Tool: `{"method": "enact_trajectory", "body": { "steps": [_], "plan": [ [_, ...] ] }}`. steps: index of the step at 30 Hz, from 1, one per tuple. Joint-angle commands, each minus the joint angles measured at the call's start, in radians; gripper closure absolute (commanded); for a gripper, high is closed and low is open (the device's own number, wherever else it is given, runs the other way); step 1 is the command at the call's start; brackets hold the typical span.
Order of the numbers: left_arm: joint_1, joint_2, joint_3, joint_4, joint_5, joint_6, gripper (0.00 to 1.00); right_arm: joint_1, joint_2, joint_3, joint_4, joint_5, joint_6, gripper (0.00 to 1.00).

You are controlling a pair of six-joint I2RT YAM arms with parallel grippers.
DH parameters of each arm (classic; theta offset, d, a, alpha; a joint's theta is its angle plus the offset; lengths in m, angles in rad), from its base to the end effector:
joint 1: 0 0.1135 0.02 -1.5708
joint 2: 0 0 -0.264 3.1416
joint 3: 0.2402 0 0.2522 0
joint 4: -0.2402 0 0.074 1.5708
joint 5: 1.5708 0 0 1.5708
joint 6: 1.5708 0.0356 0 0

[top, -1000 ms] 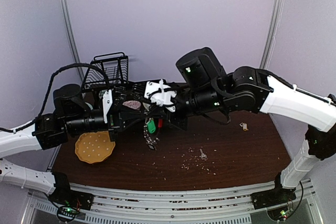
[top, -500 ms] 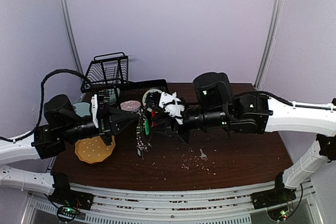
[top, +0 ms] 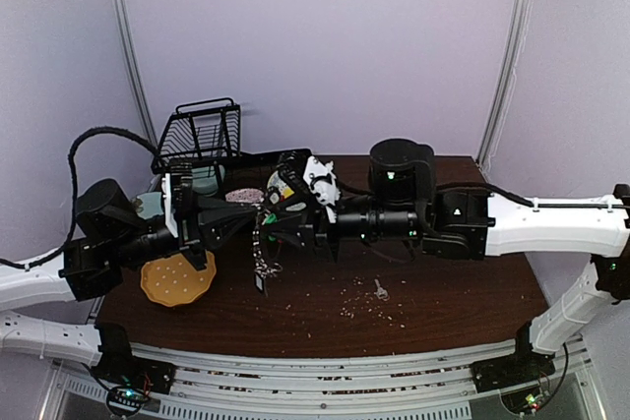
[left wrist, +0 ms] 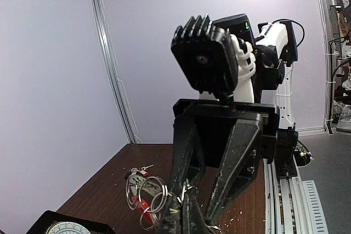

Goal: Put the keys on the keyring

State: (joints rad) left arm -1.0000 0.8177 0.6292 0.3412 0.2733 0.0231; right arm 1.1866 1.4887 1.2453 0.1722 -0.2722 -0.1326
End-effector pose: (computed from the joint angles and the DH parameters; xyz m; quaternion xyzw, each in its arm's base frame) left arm 0.0991 -0.1721 0.3356 0.4059 0.5119 -0.4312 0.6224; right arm 0.1255 0.3360 0.3681 -0.5174 0.5163 0.4254 0.5336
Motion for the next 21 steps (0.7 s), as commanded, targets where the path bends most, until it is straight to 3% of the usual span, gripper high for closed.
{"method": "enact_trajectory", "body": {
  "steps": [1,3,6,12,17,21],
  "plan": [
    [0.006,-0.028,-0.016,0.108,-0.010,-0.023,1.00,-0.006,0.024,0.006,0.044,-0.032,0.026,0.72],
    [0.005,-0.040,-0.031,0.133,-0.028,-0.028,1.00,-0.007,0.030,0.004,0.049,-0.036,0.033,0.73],
    [0.006,-0.052,-0.049,0.163,-0.040,-0.035,1.00,-0.006,0.047,0.018,0.048,-0.062,0.043,0.85],
    [0.006,-0.072,-0.074,0.203,-0.084,-0.045,1.00,-0.007,0.084,0.050,0.028,-0.134,0.048,0.99],
    [0.006,-0.089,-0.093,0.236,-0.108,-0.062,1.00,-0.005,0.138,0.117,-0.026,-0.189,0.052,1.00],
    [0.008,-0.084,-0.094,0.244,-0.091,-0.085,1.00,-0.001,0.189,0.185,-0.140,-0.143,0.029,1.00]
  ]
}}
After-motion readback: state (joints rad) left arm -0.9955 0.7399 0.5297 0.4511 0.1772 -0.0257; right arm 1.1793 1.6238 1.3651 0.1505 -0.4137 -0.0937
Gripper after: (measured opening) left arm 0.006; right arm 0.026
